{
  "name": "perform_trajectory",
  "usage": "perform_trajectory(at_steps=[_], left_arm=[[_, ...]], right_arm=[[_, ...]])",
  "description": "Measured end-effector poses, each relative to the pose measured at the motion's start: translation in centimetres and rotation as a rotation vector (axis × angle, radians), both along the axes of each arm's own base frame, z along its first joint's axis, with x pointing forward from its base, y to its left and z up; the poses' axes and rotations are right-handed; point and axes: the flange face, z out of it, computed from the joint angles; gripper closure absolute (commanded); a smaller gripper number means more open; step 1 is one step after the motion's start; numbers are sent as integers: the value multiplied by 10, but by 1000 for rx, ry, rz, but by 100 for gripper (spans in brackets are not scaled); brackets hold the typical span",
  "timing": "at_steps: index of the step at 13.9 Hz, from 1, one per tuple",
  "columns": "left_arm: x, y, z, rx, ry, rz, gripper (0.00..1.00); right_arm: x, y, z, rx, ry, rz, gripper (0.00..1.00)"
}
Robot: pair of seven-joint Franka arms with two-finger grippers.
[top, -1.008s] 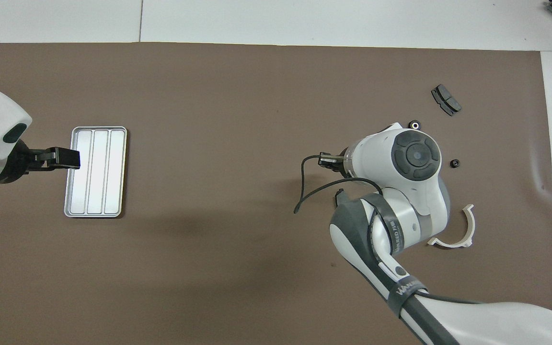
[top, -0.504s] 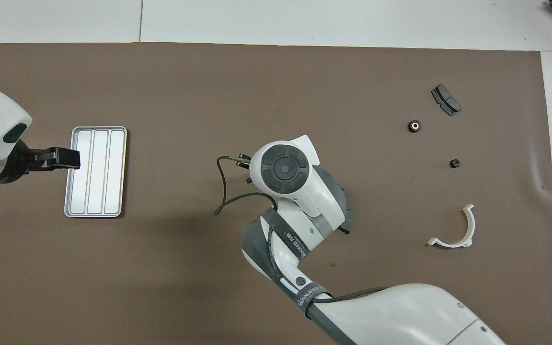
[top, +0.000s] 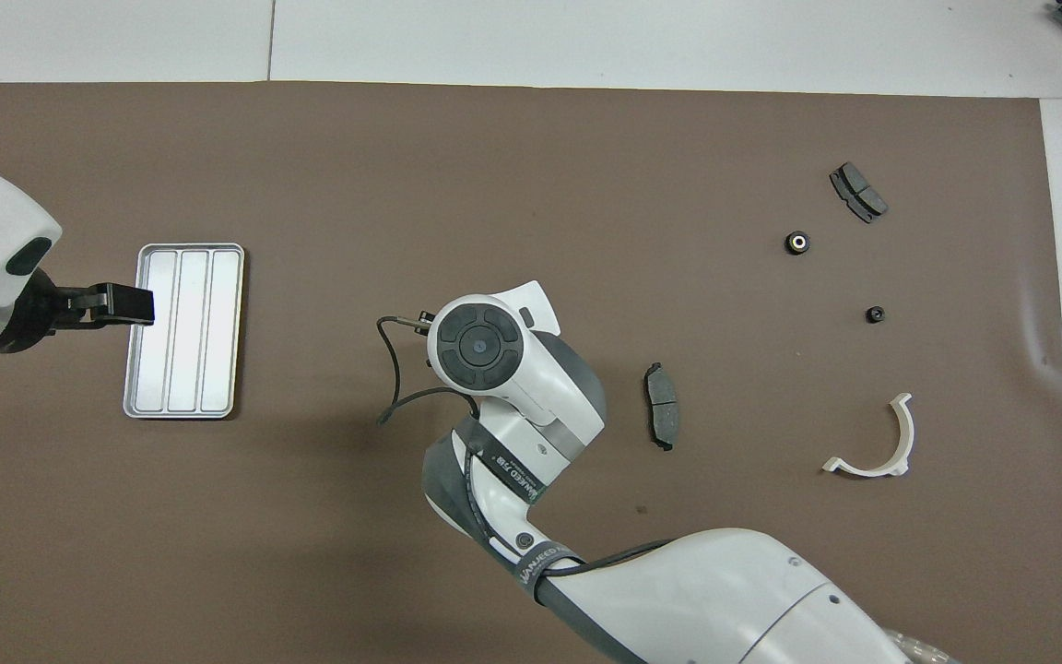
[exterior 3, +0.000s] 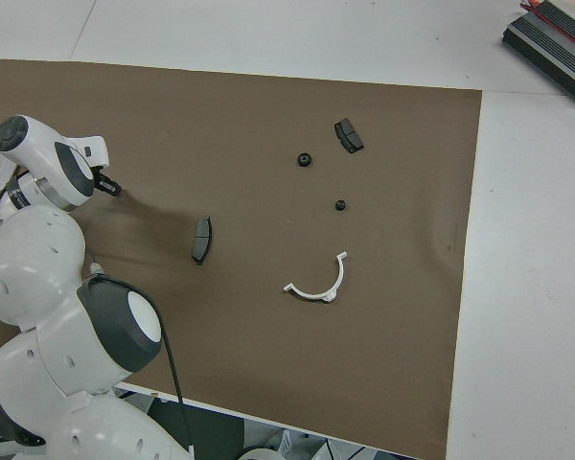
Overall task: Pick bearing gear from pile to tray
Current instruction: 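Carry the bearing to mid-table and release it with the right gripper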
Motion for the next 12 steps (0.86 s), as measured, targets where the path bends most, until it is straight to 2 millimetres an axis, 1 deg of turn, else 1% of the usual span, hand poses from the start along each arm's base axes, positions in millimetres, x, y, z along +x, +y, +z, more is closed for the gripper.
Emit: perform_trajectory(at_steps=[1, 2, 6, 8, 9, 10, 12], left_arm=[[0, 0, 0, 0, 0, 0, 0], [0, 0, 0, 0, 0, 0, 0], [0, 0, 0, 0, 0, 0, 0], [0, -1, 0, 0, -6, -1, 0], [1, -3, 0, -1, -20, -6, 0], [2, -9, -1, -4, -41, -18, 0], [2, -27, -1, -11, -71, -43, 0]], right_arm=[[-1, -1, -4, -5, 6, 0, 19], [-2, -2, -8, -10, 10, 1, 0], [1, -7, -9, -35, -5, 31, 0], [6, -13, -9, -41, -9, 33, 0], [12, -20, -7, -44, -14, 39, 0], [22, -33, -3, -48, -21, 45, 0], [42, -65, 6, -57, -34, 61, 0]])
